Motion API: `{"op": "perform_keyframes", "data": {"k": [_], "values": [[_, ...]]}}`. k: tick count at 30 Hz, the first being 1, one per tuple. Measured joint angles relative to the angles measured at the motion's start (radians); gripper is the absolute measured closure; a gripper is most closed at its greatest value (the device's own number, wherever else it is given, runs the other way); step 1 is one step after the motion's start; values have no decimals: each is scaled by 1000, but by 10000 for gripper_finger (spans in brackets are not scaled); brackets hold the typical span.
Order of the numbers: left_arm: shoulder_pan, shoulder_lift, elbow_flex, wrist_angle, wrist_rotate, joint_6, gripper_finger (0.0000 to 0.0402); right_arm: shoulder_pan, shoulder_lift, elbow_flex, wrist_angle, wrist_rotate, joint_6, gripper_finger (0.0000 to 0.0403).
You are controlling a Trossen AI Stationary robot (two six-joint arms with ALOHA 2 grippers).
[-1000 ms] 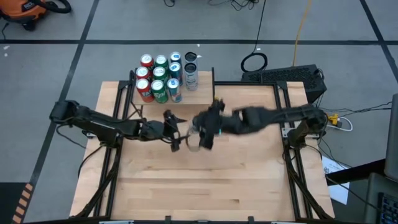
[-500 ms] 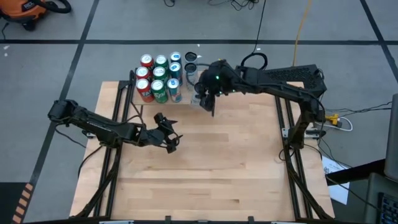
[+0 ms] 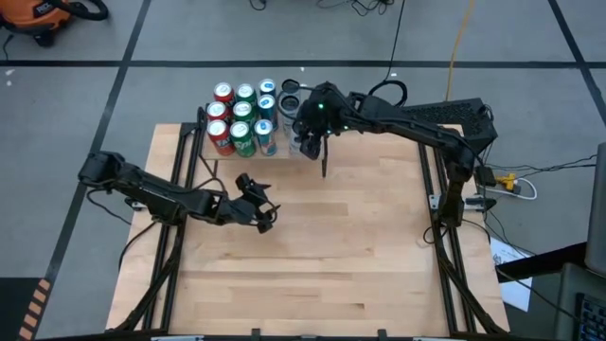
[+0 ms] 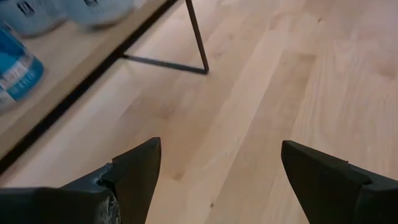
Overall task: Place canned beverage on shelf
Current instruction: Put the black soda can on the shelf
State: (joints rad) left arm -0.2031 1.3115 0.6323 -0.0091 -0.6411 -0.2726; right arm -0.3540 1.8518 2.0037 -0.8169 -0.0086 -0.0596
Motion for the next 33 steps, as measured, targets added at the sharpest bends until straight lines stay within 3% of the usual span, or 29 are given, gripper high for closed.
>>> {"op": "perform_keyframes", "data": {"k": [8,17,28,33], "values": [[0,29,0,-3,0,-38,75,-14,18,0,44,-72,-40,166],[0,28,0,-1,-3,-37,75,-19,41,4,52,-76,-84,163],[0,28,0,-30,-3,-54,75,-14,51,-2,58,-71,-89,80],[0,28,0,-55,-3,-63,75,-14,40,-1,57,-43,-84,67]]}}
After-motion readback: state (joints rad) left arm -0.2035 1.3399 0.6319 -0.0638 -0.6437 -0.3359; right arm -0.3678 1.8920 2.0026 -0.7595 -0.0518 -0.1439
